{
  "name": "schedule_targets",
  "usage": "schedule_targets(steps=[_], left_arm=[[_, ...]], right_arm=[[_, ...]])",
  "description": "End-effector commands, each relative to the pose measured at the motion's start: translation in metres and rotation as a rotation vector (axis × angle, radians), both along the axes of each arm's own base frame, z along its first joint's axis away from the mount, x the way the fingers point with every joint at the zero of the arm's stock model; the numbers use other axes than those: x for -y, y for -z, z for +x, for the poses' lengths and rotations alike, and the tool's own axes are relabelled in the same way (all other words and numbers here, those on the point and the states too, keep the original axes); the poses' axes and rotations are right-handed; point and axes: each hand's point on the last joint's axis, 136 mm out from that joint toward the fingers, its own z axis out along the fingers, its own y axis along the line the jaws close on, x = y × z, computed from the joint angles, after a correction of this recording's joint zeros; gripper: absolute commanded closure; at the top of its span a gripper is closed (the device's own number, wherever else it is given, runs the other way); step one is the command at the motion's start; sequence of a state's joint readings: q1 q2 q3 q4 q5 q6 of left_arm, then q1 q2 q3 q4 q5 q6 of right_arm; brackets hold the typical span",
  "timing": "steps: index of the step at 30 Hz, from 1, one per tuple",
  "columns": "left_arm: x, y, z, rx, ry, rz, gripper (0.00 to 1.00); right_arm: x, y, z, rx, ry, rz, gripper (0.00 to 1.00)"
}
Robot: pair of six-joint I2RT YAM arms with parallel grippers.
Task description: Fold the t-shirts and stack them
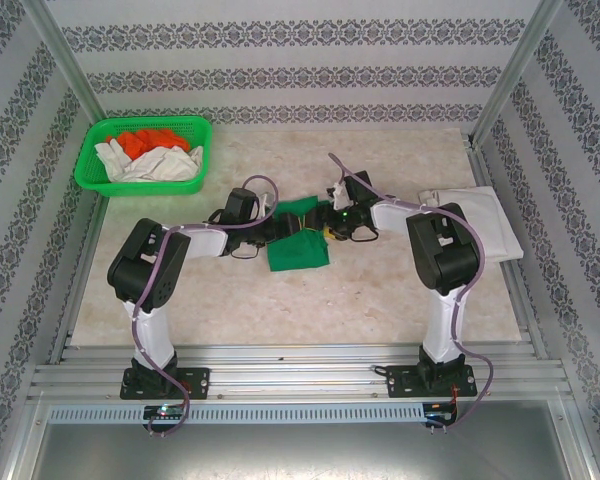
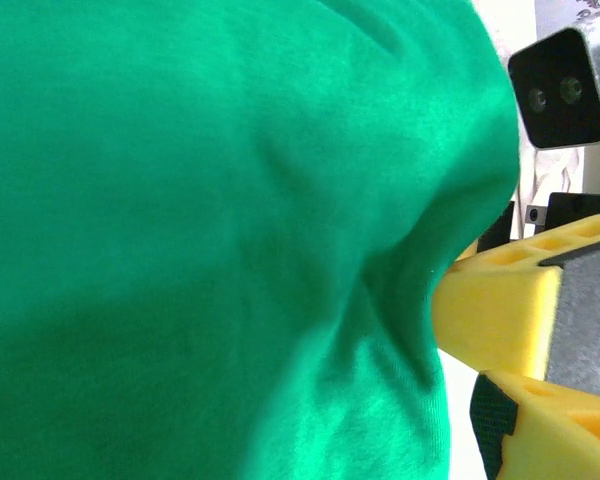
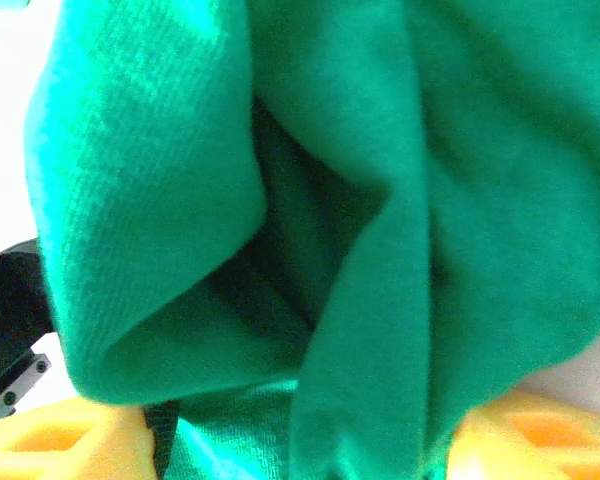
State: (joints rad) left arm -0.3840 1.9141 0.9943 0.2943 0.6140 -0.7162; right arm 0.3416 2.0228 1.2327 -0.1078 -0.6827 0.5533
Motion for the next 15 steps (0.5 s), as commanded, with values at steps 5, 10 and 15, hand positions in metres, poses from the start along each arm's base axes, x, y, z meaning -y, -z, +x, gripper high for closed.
schedule_targets(steps=[5, 10, 15], left_arm=[[0.014, 0.008, -0.006, -0.012, 0.059, -0.043, 0.1], [0.012, 0.007, -0.007, -0.001, 0.046, -0.049, 0.1], [0.011, 0.006, -0.008, 0.005, 0.036, -0.054, 0.1]], right_arm=[[-0.03, -0.004, -0.001, 0.028, -0.087, 0.046, 0.27], [-0.035, 0.003, -0.002, 0.015, -0.1, 0.026, 0.4], [-0.029, 0.011, -0.005, -0.003, -0.109, -0.045, 0.68]])
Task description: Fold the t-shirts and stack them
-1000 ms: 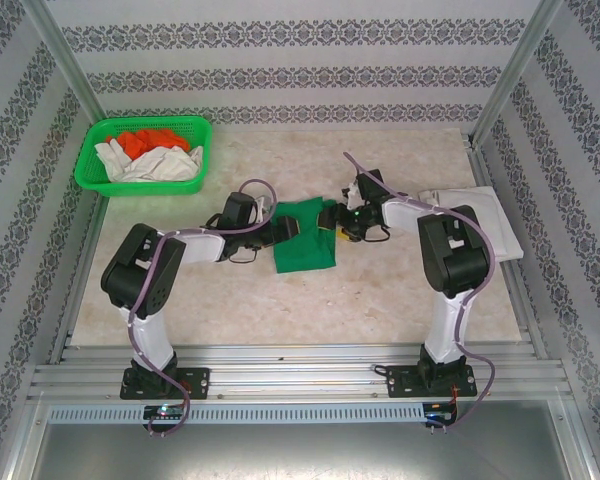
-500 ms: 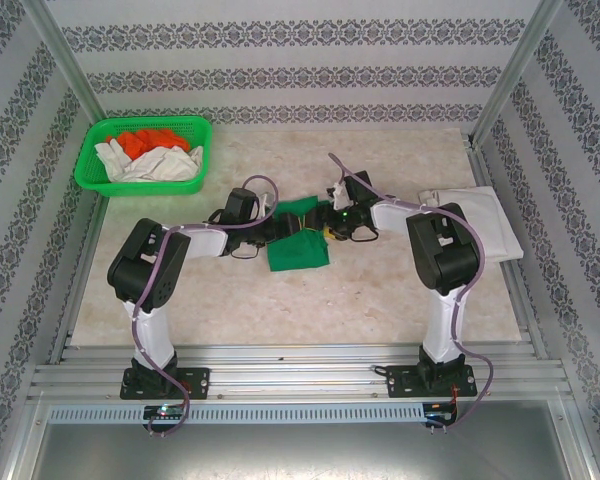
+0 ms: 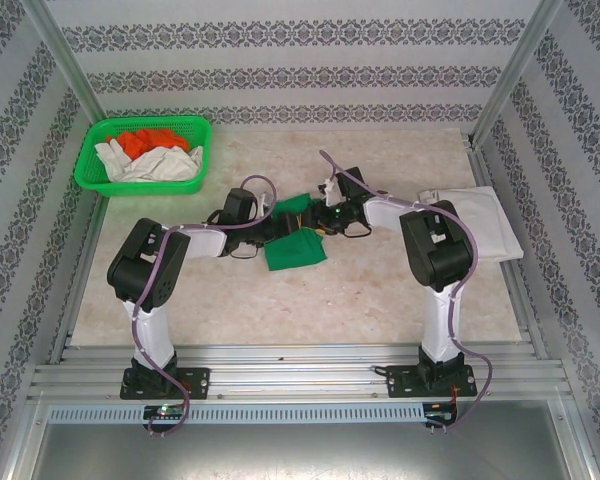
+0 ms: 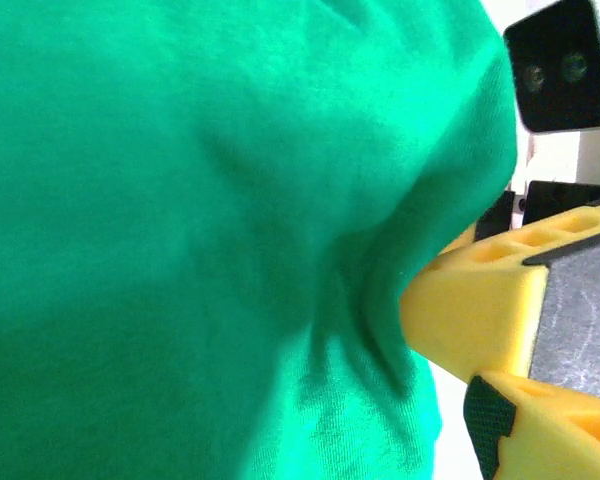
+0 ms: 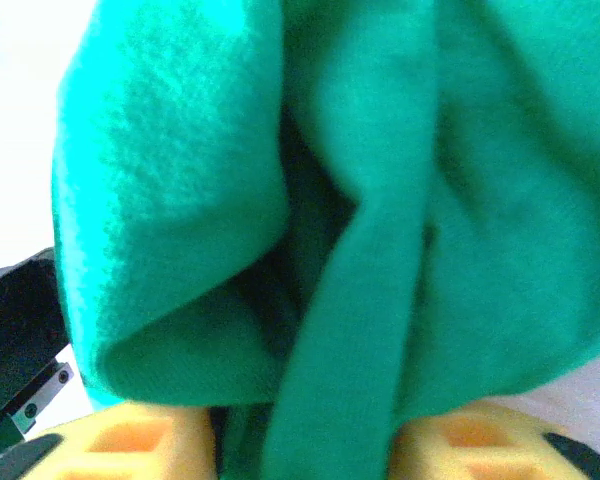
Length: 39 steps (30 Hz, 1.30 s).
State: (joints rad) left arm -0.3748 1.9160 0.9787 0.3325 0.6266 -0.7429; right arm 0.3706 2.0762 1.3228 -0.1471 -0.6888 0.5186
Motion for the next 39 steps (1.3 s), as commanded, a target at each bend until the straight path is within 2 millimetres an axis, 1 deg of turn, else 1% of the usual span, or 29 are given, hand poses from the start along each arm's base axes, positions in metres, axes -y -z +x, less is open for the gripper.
schedule_targets(steps=[1, 5, 8, 12, 14, 18, 20, 22, 25, 28, 34, 39], left_arm=[[0.012, 0.006, -0.009, 0.015, 0.045, -0.026, 0.1], [0.005, 0.002, -0.008, 0.047, 0.008, -0.011, 0.1], [-0.001, -0.002, -0.008, 0.073, -0.018, 0.003, 0.09], [-0.009, -0.014, -0.008, 0.142, -0.039, 0.039, 0.05], [-0.016, -0.021, -0.01, 0.18, -0.049, 0.074, 0.0], [-0.03, -0.028, -0.017, 0.261, -0.036, 0.172, 0.0], [-0.035, -0.032, -0.022, 0.309, -0.004, 0.227, 0.0], [-0.037, -0.034, -0.027, 0.354, 0.046, 0.27, 0.0], [-0.035, -0.04, -0.031, 0.412, 0.119, 0.311, 0.0], [-0.029, -0.045, -0.03, 0.449, 0.176, 0.315, 0.0], [-0.008, -0.051, -0.017, 0.453, 0.216, 0.258, 0.0], [0.012, -0.058, -0.008, 0.464, 0.25, 0.227, 0.0]], right_arm=[[-0.009, 0.014, -0.014, -0.026, -0.057, -0.06, 0.73], [0.001, 0.018, -0.016, -0.023, -0.048, -0.107, 1.0], [0.013, 0.016, -0.014, -0.003, -0.017, -0.144, 1.0], [0.037, 0.006, -0.011, 0.051, 0.037, -0.197, 1.0], [0.053, -0.003, -0.01, 0.084, 0.058, -0.228, 1.0], [0.09, -0.013, -0.012, 0.113, 0.061, -0.327, 1.0], [0.11, -0.017, -0.016, 0.121, 0.048, -0.382, 1.0], [0.131, -0.021, -0.02, 0.132, 0.034, -0.44, 1.0], [0.163, -0.029, -0.024, 0.167, -0.001, -0.539, 1.0], [0.194, -0.039, -0.027, 0.203, -0.052, -0.643, 1.0], [0.251, -0.052, -0.038, 0.221, -0.212, -0.886, 1.0], [0.295, -0.063, -0.041, 0.215, -0.188, -0.999, 1.0]])
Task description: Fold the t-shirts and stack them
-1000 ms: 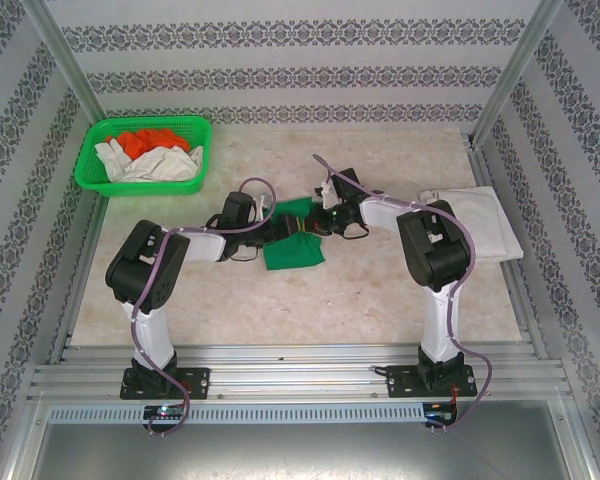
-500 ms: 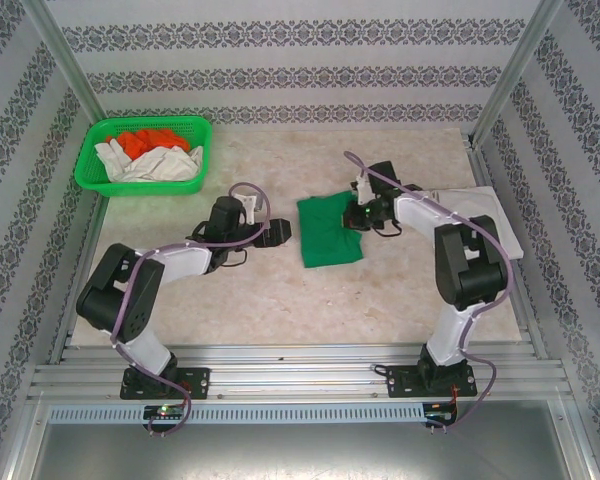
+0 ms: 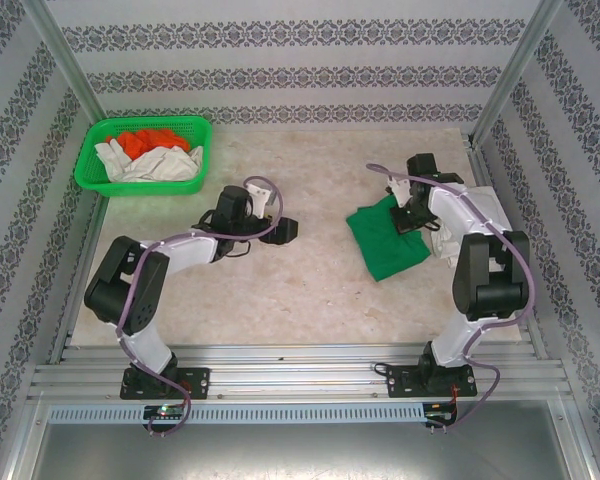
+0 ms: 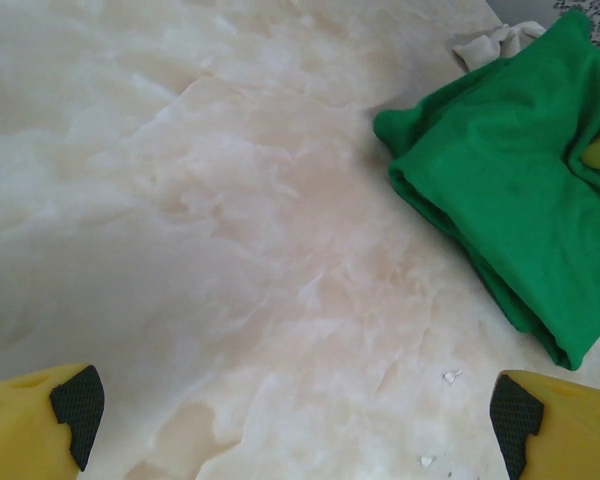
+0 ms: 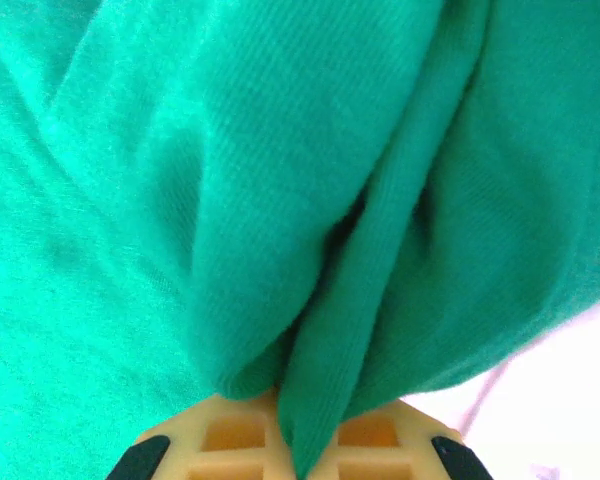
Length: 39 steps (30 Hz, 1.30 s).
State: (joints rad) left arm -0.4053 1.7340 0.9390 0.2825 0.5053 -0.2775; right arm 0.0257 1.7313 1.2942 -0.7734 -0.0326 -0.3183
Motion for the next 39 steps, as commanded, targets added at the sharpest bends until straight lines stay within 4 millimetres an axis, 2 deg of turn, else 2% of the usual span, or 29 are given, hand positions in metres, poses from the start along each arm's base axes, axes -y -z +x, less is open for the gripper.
schedule_targets(steps=[1, 11, 18, 28, 39], left_arm=[[0.022, -0.005, -0.003, 0.009, 0.081, -0.011, 0.0], [0.031, 0.0, -0.009, -0.02, 0.109, -0.025, 0.0], [0.035, 0.001, -0.005, -0.028, 0.107, -0.05, 0.0], [0.036, 0.001, -0.005, -0.033, 0.099, -0.072, 0.0], [0.035, 0.003, -0.01, -0.041, 0.088, -0.084, 0.0]], right_arm=[[0.042, -0.026, -0.008, 0.024, -0.031, -0.156, 1.0], [0.108, -0.075, -0.004, 0.14, 0.068, -0.314, 1.0], [0.134, -0.119, 0.004, 0.258, 0.141, -0.326, 1.0], [0.154, -0.144, 0.015, 0.332, 0.183, -0.339, 1.0], [0.168, -0.125, 0.03, 0.295, 0.192, -0.313, 1.0]])
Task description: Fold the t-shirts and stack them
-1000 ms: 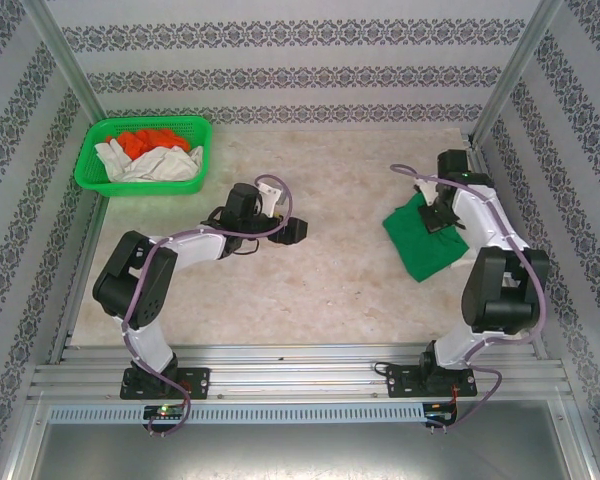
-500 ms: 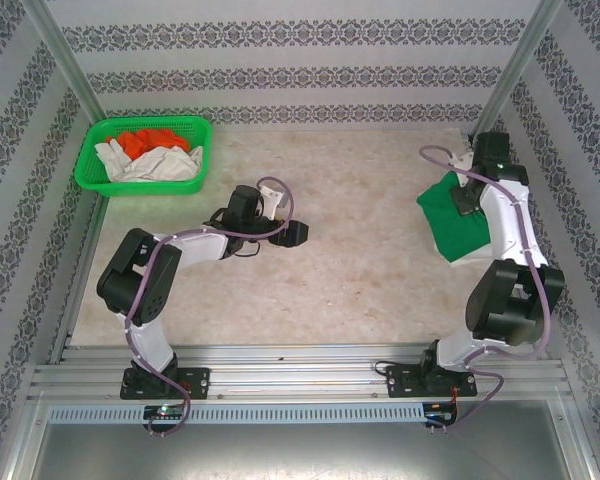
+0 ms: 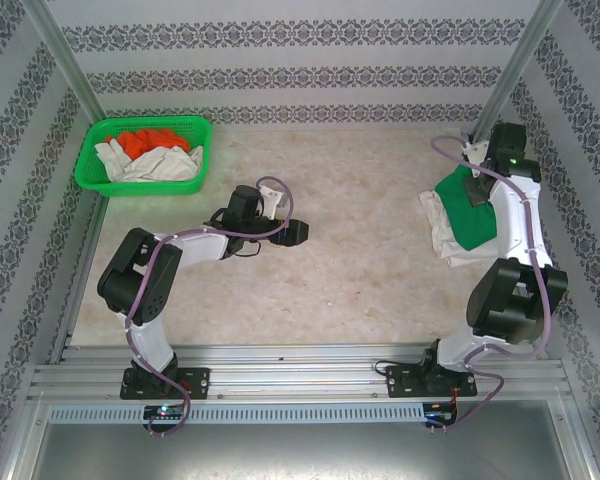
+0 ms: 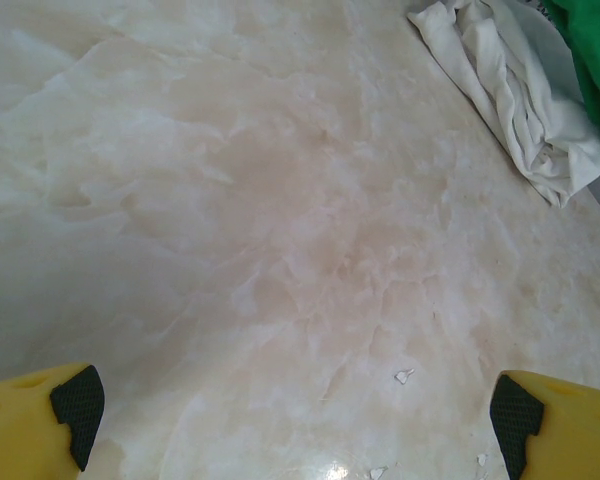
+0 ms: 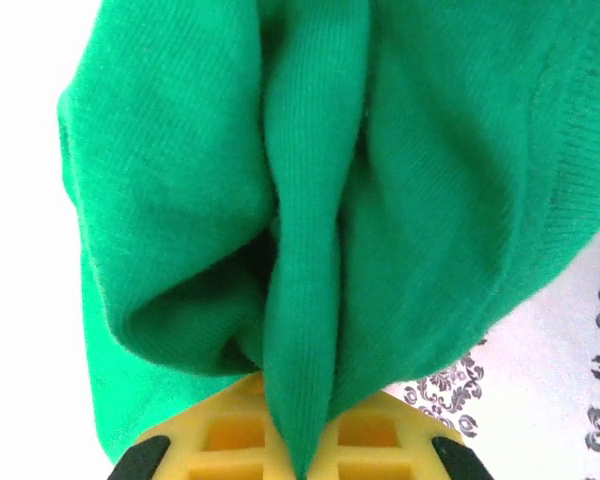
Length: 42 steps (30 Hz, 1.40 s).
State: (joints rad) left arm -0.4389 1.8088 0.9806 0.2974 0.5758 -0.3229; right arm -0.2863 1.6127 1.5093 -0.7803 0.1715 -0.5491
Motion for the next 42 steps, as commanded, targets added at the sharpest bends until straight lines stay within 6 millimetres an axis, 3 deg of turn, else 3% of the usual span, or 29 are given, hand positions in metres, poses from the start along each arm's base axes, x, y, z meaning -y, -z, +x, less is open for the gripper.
schedule_targets(steps=[1, 7, 13, 17, 38, 41, 42], left_arm=[[0.008, -0.007, -0.006, 0.02, 0.017, -0.034, 0.0], [0.006, -0.007, -0.009, 0.016, 0.016, -0.032, 0.0], [0.006, -0.006, -0.01, 0.016, 0.016, -0.033, 0.0], [0.006, -0.006, -0.009, 0.018, 0.015, -0.038, 0.0], [0.002, -0.002, -0.011, 0.009, -0.012, -0.039, 0.0], [0.002, -0.002, -0.01, 0.009, -0.013, -0.039, 0.0], [0.003, -0.004, -0.009, 0.01, -0.014, -0.041, 0.0]], right_arm=[[0.006, 0.002, 0.014, 0.021, 0.0, 0.018, 1.0], [-0.002, 0.019, 0.018, -0.003, 0.002, 0.085, 1.0], [-0.025, -0.001, 0.018, 0.074, -0.018, 0.207, 1.0], [-0.028, -0.009, 0.016, 0.099, -0.016, 0.232, 1.0], [0.043, 0.05, 0.024, -0.022, 0.16, 0.133, 1.0], [0.047, 0.053, 0.025, -0.031, 0.162, 0.131, 0.87], [0.047, 0.052, 0.025, -0.032, 0.162, 0.129, 0.67]])
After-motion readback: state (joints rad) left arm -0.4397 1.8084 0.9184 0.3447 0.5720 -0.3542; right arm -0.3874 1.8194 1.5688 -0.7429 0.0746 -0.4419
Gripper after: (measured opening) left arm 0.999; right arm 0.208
